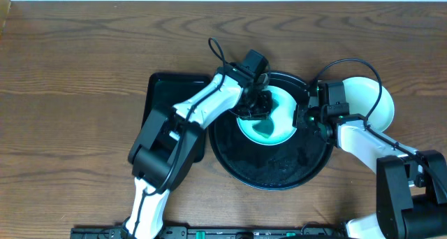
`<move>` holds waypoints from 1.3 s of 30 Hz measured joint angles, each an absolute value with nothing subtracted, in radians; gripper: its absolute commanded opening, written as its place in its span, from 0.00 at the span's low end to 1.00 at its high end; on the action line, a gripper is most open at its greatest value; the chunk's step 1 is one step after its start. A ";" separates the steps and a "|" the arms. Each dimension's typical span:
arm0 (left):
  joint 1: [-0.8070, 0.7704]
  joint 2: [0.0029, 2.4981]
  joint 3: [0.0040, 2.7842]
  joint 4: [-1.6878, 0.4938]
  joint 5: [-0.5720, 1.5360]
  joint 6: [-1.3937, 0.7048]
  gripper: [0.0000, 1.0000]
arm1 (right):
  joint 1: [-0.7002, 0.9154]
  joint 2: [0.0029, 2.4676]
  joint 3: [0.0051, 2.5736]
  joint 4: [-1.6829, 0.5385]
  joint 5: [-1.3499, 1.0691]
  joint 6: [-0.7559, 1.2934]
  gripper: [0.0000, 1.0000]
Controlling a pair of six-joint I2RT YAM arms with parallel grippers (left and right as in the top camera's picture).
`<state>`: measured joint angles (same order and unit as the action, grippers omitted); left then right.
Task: Clean dirty plates on tray and stack at the side
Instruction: 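Scrub the plate surface with the sponge in circles, left gripper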
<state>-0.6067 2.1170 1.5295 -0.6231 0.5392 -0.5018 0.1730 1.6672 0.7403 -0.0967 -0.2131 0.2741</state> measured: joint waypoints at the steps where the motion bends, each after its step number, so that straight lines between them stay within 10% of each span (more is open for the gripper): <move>1: -0.612 2.098 1.526 -0.625 0.538 -0.502 0.11 | 0.174 1.667 0.740 -0.096 -0.216 0.274 0.01; 39: -0.616 1.870 1.484 -0.661 0.123 -0.497 0.11 | 0.175 1.667 0.740 -0.093 -0.265 0.275 0.01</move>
